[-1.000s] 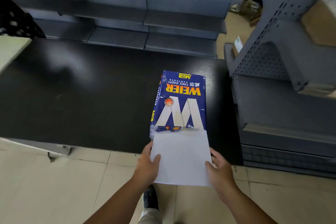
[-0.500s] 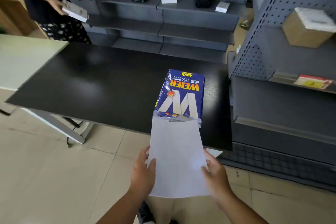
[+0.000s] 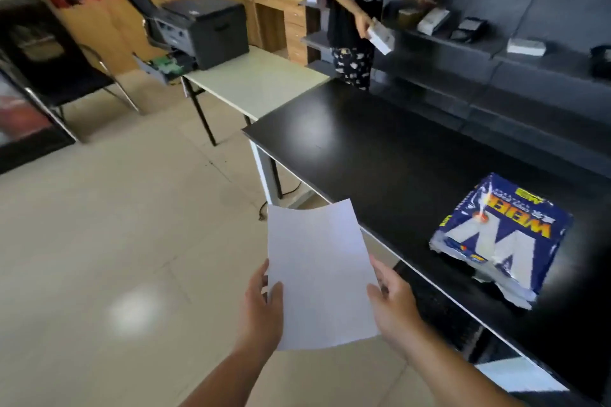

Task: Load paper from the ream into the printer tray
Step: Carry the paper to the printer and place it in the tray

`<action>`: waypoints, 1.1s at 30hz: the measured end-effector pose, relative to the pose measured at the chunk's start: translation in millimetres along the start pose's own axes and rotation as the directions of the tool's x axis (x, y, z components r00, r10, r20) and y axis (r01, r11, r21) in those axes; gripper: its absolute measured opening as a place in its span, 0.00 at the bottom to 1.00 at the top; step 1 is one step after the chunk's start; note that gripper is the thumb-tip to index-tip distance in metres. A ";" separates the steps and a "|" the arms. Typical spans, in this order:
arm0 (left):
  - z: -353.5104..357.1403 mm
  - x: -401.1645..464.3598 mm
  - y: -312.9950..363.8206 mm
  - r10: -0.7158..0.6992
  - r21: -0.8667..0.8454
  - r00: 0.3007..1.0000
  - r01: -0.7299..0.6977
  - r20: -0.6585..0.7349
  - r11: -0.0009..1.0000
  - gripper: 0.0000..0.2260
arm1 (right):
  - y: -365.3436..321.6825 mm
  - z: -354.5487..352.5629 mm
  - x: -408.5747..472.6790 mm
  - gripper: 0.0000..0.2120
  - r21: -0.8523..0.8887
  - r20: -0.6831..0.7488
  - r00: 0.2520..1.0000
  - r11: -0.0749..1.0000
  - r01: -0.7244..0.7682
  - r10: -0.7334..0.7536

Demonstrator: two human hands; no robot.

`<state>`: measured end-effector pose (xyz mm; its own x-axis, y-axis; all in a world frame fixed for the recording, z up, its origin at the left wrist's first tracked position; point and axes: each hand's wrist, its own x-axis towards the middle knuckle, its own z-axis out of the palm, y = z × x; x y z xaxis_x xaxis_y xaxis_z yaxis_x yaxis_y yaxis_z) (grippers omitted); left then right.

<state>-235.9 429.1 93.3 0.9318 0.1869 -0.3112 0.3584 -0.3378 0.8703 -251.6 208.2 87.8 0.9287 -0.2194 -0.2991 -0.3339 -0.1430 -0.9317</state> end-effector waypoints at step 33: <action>-240.9 184.1 -41.7 -0.216 -0.280 0.877 0.098 -0.430 0.955 0.24 | -149.0 312.1 167.0 0.29 -0.121 0.433 0.896 0.979 0.166 -0.099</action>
<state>-93.1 699.8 91.6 0.7147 0.6334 -0.2965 0.4170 -0.0457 0.9077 3.7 494.1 112.4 0.9351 0.2350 -0.2654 -0.1923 -0.2926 -0.9367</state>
